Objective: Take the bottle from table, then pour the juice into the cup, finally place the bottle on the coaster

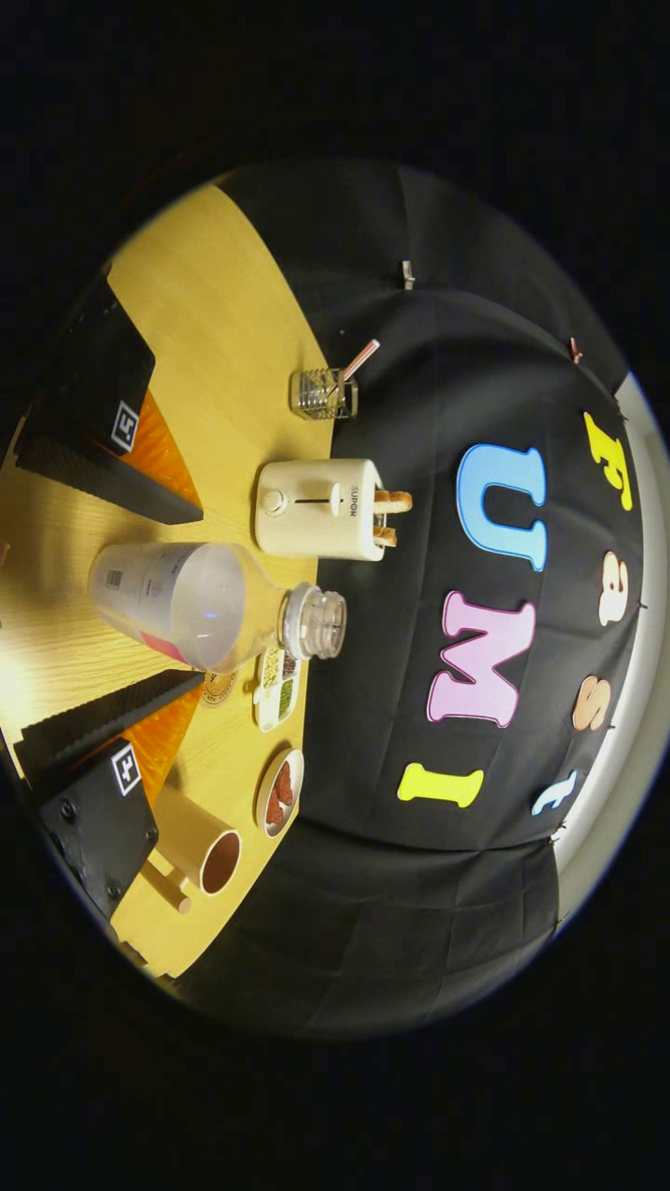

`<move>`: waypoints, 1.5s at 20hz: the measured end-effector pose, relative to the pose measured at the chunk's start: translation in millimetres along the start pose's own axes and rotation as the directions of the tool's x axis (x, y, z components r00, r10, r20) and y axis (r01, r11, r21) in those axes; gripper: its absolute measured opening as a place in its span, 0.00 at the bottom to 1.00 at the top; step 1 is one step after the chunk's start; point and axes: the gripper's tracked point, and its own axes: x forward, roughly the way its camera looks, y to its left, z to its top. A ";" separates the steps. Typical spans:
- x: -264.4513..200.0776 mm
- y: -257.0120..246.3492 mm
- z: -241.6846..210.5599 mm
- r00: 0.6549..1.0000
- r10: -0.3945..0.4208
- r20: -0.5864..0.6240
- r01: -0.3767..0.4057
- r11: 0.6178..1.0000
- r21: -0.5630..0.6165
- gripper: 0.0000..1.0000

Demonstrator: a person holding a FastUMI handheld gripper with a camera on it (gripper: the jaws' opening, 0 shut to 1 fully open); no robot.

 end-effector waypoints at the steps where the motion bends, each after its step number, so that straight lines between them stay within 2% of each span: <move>1: 3.8 -0.9 -1.9 1.000 -0.006 -0.005 0.006 1.000 -0.012 0.97; 7: 28.4 -5.6 -1.2 1.000 -0.015 0.003 0.015 1.000 -0.012 0.95; 10: 33.6 -2.3 -1.9 1.000 -0.005 -0.002 0.005 1.000 -0.020 0.85; 14: 38.2 -8.5 -2.1 1.000 -0.015 -0.017 0.016 1.000 0.016 0.81; 16: 38.5 -5.9 -3.8 0.999 0.013 -0.030 -0.012 0.999 0.036 0.76; 22: 37.0 -20.7 4.6 0.999 0.004 -0.038 -0.003 0.999 0.032 0.70; 26: 31.4 -34.0 33.7 1.000 -0.005 -0.013 0.007 0.991 0.132 0.70; 30: 23.1 -42.6 52.9 0.999 0.030 -0.028 -0.021 0.963 0.269 0.70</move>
